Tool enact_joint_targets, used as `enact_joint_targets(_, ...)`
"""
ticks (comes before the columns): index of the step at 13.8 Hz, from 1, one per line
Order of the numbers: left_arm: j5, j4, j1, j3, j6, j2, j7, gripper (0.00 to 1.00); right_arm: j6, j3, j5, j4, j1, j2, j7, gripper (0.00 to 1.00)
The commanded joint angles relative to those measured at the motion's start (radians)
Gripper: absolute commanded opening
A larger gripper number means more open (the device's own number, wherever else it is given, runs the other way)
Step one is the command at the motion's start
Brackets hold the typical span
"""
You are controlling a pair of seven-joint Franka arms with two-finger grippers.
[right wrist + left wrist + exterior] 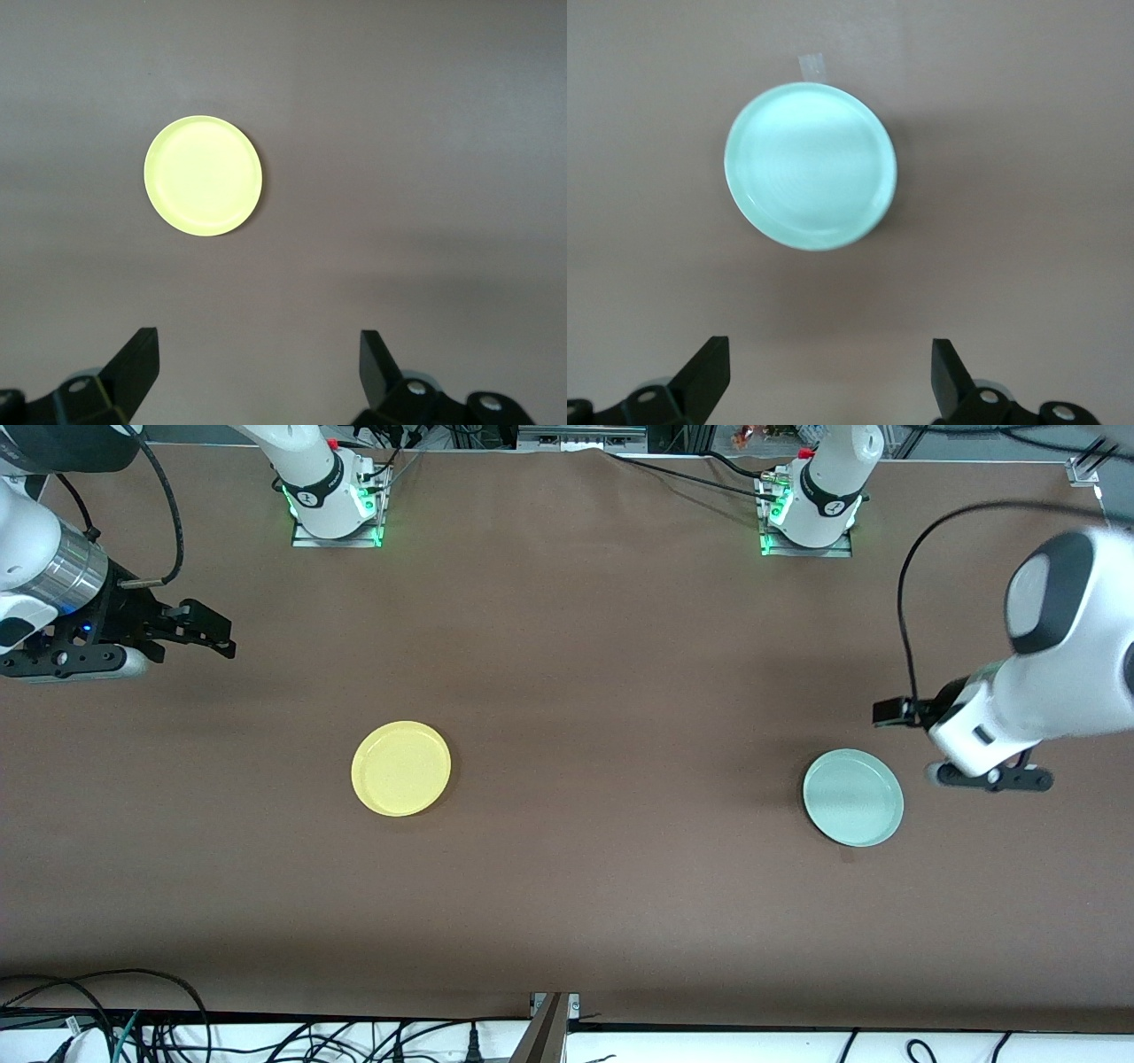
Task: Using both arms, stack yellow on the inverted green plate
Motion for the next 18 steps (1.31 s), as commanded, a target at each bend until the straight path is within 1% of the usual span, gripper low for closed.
enact_joint_targets(1,0.090,0.023,0.001,-0.003,0.053,0.078,0.154,1.00,-0.023,0.004,-0.009,0.013,-0.008,0.006,-0.005,1.00)
enact_joint_targets(3,0.092,0.023,0.022,-0.003,0.126,0.128,0.220,1.00,-0.018,0.005,-0.006,-0.007,-0.005,0.011,0.010,1.00)
enact_joint_targets(5,0.091,0.021,0.053,-0.003,0.208,0.175,0.332,1.00,0.026,0.008,0.000,-0.045,0.002,0.040,0.018,1.00)
enact_joint_targets(7,0.091,-0.021,0.074,-0.003,0.293,0.199,0.418,1.00,0.161,0.013,0.006,-0.132,0.004,0.074,0.022,1.00)
enact_joint_targets(9,0.092,-0.106,0.082,-0.003,0.391,0.194,0.431,1.00,0.344,0.018,0.008,-0.242,0.007,0.117,0.059,1.00)
enact_joint_targets(10,0.092,-0.142,0.087,-0.003,0.438,0.194,0.443,1.00,0.433,0.027,0.008,-0.276,0.025,0.152,0.059,1.00)
enact_joint_targets(11,0.092,-0.178,0.104,-0.003,0.494,0.194,0.464,1.00,0.506,0.030,0.008,-0.284,0.031,0.204,0.059,1.00)
enact_joint_targets(13,0.092,-0.225,0.121,-0.003,0.589,0.197,0.526,1.00,0.615,0.039,0.017,-0.268,0.041,0.311,0.059,1.00)
enact_joint_targets(14,0.092,-0.235,0.125,-0.003,0.606,0.197,0.530,1.00,0.658,0.051,0.023,-0.265,0.044,0.351,0.061,1.00)
enact_joint_targets(15,0.092,-0.235,0.127,-0.003,0.606,0.197,0.532,1.00,0.728,0.053,0.029,-0.264,0.047,0.414,0.068,1.00)
enact_joint_targets(16,0.092,-0.235,0.127,-0.003,0.608,0.200,0.532,1.00,0.762,0.053,0.031,-0.263,0.045,0.448,0.067,0.99)
enact_joint_targets(17,0.092,-0.236,0.128,-0.003,0.620,0.209,0.533,1.00,0.775,0.053,0.031,-0.254,0.044,0.466,0.059,0.97)
enact_joint_targets(18,0.092,-0.236,0.137,-0.003,0.631,0.217,0.547,1.00,0.775,0.053,0.034,-0.240,0.042,0.488,0.056,0.93)
